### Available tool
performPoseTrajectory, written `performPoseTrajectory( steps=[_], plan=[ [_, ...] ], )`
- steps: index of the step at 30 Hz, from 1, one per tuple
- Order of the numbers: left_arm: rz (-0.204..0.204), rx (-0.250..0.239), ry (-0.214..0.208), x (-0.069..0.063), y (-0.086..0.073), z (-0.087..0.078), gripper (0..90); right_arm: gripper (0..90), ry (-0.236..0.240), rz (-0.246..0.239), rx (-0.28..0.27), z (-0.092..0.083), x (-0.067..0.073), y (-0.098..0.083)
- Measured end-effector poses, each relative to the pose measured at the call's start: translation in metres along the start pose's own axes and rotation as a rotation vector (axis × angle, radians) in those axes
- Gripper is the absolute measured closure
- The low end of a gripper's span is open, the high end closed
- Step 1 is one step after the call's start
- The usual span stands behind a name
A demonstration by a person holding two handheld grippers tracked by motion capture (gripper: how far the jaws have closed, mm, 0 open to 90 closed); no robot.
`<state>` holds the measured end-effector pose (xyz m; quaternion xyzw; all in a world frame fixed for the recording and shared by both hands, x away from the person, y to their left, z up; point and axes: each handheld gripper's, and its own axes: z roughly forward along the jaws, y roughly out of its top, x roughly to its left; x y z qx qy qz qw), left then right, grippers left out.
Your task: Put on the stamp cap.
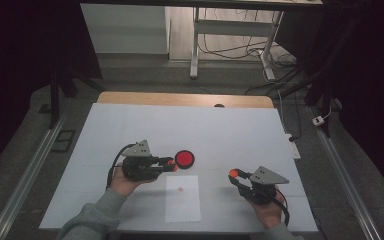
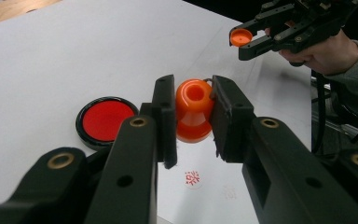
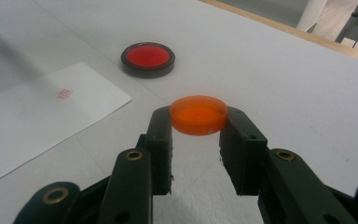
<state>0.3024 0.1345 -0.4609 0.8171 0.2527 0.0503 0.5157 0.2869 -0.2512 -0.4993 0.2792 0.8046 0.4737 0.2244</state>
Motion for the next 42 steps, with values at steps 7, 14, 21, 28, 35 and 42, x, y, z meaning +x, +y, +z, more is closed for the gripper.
performPoseTrajectory(
  steps=[7,14,21,28,35,42],
  plan=[
    [-0.002,-0.001,-0.005,0.0,0.0,0.001,72.0,64.4,0.02,-0.012,0.006,0.006,0.006,0.003],
    [0.0,0.006,-0.012,-0.002,0.001,0.005,72.0,64.3,0.049,-0.017,0.009,0.016,0.014,0.007],
    [0.0,0.005,-0.024,-0.004,0.003,0.008,71.9,64.3,0.088,-0.028,-0.003,0.027,0.026,0.015],
    [0.005,0.005,-0.031,-0.005,0.005,0.011,71.9,64.3,0.124,-0.053,0.004,0.041,0.039,0.022],
    [0.002,0.005,-0.038,-0.005,0.005,0.013,72.0,64.3,0.141,-0.057,0.001,0.048,0.045,0.025],
    [0.004,0.005,-0.043,-0.007,0.006,0.015,71.9,64.3,0.155,-0.073,-0.001,0.053,0.051,0.029]
  ],
)
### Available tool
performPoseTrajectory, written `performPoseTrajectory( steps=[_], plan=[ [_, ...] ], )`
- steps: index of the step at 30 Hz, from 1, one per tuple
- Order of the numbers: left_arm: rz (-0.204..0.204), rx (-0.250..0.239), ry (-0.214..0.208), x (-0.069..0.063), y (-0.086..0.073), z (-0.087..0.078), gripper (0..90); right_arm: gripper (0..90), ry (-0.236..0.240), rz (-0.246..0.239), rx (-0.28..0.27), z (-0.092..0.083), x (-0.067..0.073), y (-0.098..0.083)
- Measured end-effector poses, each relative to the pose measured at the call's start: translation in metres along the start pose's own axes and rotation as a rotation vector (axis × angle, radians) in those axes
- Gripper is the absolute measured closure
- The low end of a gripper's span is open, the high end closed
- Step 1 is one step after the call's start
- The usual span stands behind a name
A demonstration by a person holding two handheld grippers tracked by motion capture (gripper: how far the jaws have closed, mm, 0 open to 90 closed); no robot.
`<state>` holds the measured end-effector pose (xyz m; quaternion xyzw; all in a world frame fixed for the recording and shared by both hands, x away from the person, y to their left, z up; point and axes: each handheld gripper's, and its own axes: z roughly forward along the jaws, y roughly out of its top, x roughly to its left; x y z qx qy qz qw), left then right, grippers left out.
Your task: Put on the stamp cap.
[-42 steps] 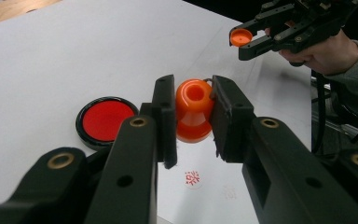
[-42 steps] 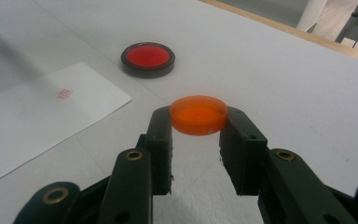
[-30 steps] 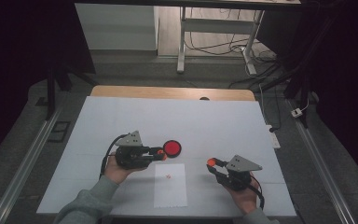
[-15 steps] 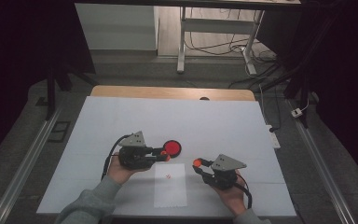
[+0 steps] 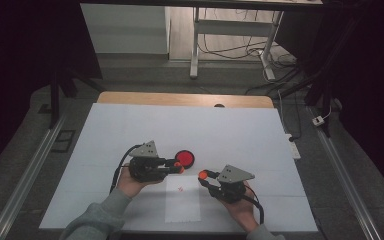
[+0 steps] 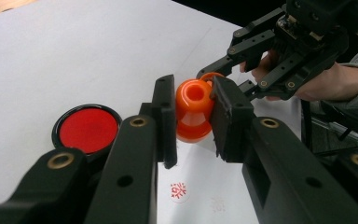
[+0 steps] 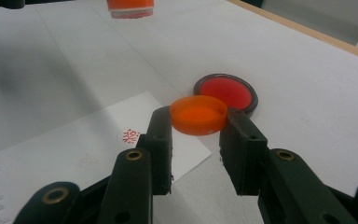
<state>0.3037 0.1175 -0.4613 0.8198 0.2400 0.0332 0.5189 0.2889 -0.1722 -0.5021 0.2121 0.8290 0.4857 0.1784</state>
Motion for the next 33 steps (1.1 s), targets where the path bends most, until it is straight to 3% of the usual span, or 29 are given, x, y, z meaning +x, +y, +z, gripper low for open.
performPoseTrajectory(
  steps=[33],
  plan=[
    [0.02,0.01,-0.04,-0.01,0.007,0.017,71.9,64.2,0.045,-0.018,-0.007,0.018,0.014,0.009]
  ],
)
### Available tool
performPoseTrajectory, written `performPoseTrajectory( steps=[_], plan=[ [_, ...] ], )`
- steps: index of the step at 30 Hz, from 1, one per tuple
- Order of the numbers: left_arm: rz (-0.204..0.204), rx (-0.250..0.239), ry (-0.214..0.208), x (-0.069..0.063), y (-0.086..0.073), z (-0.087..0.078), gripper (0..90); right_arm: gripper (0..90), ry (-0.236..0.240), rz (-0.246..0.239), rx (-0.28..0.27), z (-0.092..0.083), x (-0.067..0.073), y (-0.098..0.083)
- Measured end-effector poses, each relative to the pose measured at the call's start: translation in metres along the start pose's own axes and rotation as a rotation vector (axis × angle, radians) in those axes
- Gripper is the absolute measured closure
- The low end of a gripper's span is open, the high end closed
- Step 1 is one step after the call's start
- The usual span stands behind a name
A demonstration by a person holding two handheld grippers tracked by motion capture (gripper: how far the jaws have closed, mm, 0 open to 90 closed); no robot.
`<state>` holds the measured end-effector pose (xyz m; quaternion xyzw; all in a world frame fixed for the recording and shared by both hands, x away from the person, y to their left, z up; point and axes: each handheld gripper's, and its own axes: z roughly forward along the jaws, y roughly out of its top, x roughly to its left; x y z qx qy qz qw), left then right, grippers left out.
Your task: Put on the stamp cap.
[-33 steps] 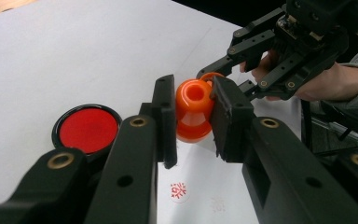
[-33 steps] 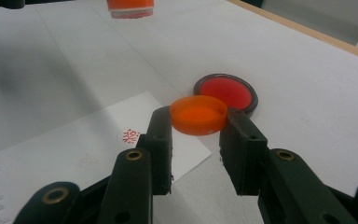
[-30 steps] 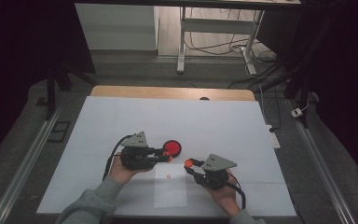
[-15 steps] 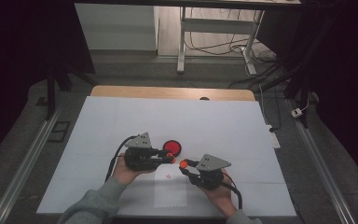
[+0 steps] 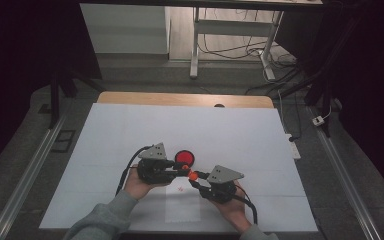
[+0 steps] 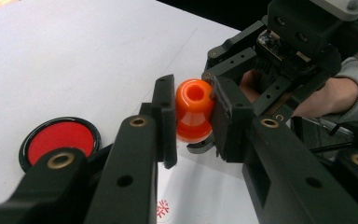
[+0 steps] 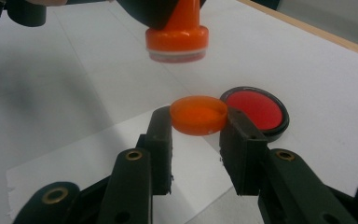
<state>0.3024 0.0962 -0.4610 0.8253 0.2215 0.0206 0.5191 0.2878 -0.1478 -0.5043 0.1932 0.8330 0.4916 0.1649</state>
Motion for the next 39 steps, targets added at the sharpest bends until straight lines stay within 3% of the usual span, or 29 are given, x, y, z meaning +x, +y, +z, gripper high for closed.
performPoseTrajectory(
  steps=[39],
  plan=[
    [0.009,0.014,-0.008,-0.001,-0.001,0.016,71.9,64.2,0.006,0.012,-0.017,-0.001,0.0,0.002]
  ],
)
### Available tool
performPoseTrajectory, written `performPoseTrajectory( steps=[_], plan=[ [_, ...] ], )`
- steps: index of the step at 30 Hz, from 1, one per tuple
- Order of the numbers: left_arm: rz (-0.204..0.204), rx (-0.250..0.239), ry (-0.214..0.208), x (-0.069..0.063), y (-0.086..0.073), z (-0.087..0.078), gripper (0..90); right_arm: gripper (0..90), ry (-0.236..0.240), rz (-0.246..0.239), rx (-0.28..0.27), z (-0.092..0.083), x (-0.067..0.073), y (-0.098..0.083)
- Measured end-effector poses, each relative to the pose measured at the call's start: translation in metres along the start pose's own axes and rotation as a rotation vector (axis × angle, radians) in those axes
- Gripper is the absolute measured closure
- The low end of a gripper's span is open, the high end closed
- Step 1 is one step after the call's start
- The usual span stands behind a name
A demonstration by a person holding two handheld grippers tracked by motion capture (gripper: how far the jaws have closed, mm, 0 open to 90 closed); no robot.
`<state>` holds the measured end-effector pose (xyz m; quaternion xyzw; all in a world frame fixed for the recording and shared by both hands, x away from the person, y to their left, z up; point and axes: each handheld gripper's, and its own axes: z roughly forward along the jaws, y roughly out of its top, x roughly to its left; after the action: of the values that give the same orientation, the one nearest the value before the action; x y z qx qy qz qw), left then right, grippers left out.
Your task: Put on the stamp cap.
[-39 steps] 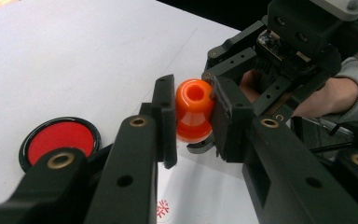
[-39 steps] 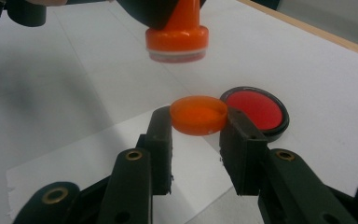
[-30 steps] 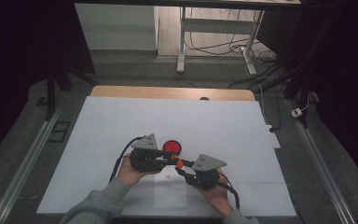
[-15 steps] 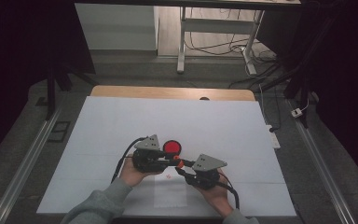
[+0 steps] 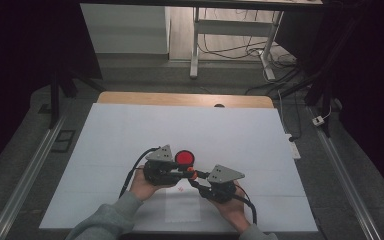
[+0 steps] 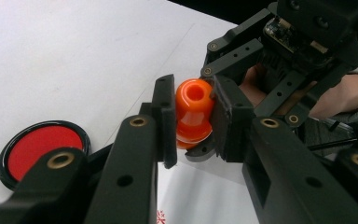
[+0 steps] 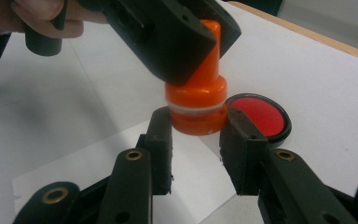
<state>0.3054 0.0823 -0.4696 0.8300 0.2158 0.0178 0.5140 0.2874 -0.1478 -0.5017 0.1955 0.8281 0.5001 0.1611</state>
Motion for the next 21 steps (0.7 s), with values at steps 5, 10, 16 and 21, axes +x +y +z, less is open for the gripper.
performPoseTrajectory(
  steps=[5,10,16,21],
  plan=[
    [-0.002,-0.002,0.002,0.0004,-0.0005,0.0005,71.9,64.2,0.0,0.002,-0.004,-0.0007,-0.0004,0.0],
    [-0.008,-0.004,0.006,0.0017,-0.002,0.0013,71.9,64.3,0.001,0.002,-0.005,-0.0006,-0.0001,0.0],
    [-0.007,-0.003,0.004,0.0012,-0.0021,0.0024,71.9,64.3,0.003,0.002,-0.012,-0.0009,-0.0003,0.0002],
    [-0.008,-0.004,0.004,0.0012,-0.0023,0.0025,71.9,64.2,0.002,0.004,-0.012,-0.0011,-0.0001,0.0002]
  ],
)
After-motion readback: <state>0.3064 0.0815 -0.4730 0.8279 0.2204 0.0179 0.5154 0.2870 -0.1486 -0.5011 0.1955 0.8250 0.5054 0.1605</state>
